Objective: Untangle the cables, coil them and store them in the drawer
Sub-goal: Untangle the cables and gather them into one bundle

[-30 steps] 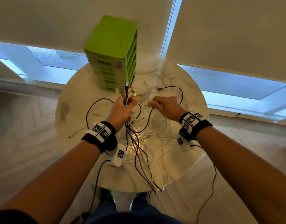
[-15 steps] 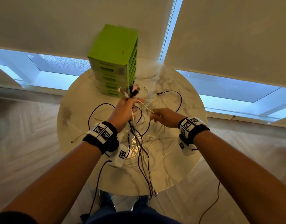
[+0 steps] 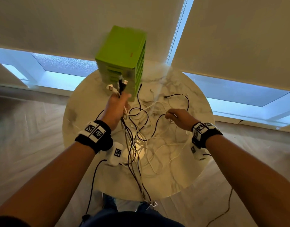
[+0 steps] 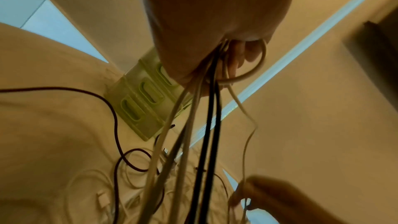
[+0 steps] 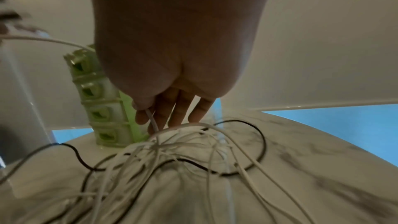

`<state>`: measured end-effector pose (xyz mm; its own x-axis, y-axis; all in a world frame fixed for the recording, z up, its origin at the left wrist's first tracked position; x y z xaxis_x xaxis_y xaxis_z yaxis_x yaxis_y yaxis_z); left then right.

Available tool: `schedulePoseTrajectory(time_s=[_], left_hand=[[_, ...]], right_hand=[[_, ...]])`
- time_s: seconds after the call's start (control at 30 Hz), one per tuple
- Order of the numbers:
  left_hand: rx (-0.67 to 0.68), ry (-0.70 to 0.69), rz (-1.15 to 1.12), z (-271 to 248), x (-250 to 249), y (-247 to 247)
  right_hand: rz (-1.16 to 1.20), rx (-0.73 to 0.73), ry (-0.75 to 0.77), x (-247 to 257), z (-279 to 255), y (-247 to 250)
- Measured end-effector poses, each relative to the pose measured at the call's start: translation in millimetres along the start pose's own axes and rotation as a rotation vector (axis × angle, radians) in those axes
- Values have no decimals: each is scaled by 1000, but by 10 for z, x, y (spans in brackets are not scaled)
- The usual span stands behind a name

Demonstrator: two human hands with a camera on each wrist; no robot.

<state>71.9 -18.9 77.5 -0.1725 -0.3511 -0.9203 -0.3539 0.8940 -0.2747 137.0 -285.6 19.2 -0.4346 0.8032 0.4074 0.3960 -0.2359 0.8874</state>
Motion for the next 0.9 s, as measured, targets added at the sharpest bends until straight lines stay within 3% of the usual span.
schedulePoseTrajectory(time_s=[0.07, 0.2, 0.4, 0.57, 0.73, 0.9], left_hand=[[93, 14, 131, -10, 96, -101], [215, 71, 155, -48, 205, -330], [331, 13, 256, -74, 165, -574], [298, 6, 311, -24, 191, -575], [255, -13, 235, 5, 129, -588], [204, -72, 134, 57, -121, -511]], right_hand=[[59, -61, 38, 183, 42, 122], [47, -5, 130, 507, 70, 245], [3, 0, 218, 762, 43, 365], [-6, 7, 245, 736, 84, 311], [-25, 249, 211, 567, 72, -58], [-194, 353, 84, 147, 41, -348]])
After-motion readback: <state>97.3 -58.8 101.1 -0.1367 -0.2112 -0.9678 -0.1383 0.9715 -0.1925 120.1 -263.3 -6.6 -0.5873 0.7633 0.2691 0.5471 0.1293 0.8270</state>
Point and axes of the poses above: each hand's wrist, its own z-axis towards the middle knuckle, its own y-axis out of the back of the hand, x = y × z, the point moved 6 cm from there along z, towards the middle knuckle, and after that the axes turned 12 degrees about -z, right-handed, at the moved point
